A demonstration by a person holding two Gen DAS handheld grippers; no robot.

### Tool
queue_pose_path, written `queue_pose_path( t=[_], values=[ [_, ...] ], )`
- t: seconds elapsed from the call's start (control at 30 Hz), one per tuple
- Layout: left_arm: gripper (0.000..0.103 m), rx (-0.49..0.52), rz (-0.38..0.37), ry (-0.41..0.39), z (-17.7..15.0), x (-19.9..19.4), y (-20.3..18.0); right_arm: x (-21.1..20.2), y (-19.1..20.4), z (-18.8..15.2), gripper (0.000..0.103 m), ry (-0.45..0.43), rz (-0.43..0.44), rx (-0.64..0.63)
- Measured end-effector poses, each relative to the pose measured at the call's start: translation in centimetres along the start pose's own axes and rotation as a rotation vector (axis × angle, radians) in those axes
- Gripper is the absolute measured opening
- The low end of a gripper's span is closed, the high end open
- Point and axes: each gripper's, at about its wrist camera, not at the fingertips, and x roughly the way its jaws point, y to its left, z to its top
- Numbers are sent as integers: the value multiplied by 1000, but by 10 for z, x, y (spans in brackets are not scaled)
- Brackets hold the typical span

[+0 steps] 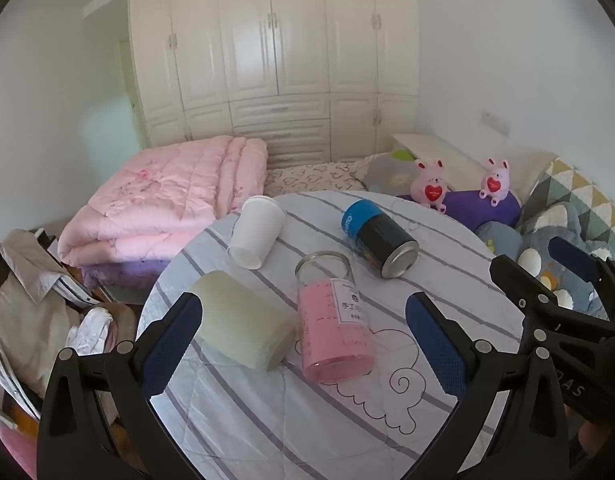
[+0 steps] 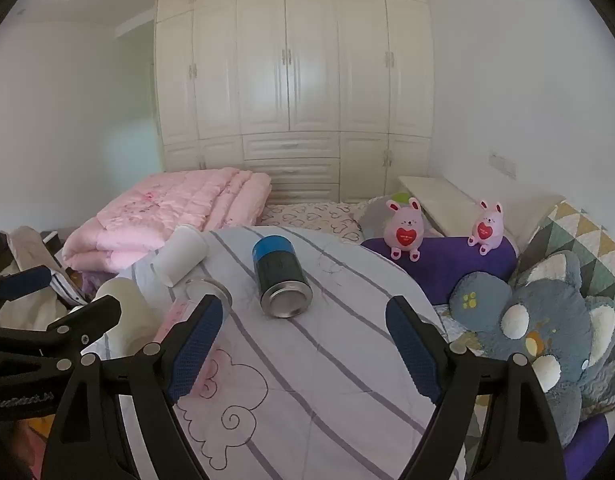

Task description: Flip cup upright

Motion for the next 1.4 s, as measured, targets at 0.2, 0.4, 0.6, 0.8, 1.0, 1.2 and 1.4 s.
queue_pose_path(
  t=[0.2,0.4,0.6,0.8,1.0,1.2,1.4],
  values=[
    [103,1,-6,0,0,1,-1,0,0,0,85,-1,-6,-8],
    [103,12,-18,4,0,1,-3,-5,8,1,85,-2,-5,-6],
    [103,18,-23,5,-1,0,-5,-7,4,-1,85,-7,0,-3],
    [103,20,-22,4,-3,-1,-8,-8,-2,-3,85,-8,1,4],
    [103,19,-24,6,-3,-1,-8,-7,-1,-3,85,-6,1,4],
    [103,28,-38,-5,-2,-3,-10,-6,-2,-3,85,-7,0,4],
    [103,28,-70,-31,1,-7,-3,-5,-2,-5,85,-6,5,7]
  ],
)
